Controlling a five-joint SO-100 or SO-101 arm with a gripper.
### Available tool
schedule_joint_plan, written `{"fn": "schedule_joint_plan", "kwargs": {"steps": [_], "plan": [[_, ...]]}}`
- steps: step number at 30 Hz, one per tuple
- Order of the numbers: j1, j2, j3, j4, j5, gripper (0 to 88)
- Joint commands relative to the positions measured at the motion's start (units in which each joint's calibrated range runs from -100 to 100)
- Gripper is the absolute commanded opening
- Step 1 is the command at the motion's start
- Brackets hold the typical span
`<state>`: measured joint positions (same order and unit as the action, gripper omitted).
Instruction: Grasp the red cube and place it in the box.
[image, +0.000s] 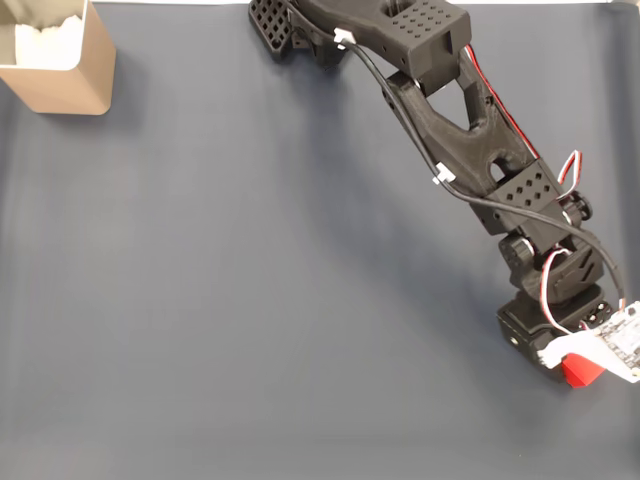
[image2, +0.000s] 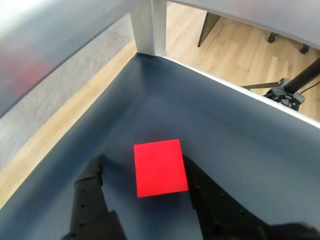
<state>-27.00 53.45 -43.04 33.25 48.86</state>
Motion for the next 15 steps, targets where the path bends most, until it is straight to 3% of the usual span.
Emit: {"fn": "schedule_joint_plan", "kwargs": {"steps": [1,15], "plan": [[-0.3,-6.8,0.0,-0.2,-0.8,34.4],[-0.7,-11.3,4.2,-0.4,-0.9,27.6]]}}
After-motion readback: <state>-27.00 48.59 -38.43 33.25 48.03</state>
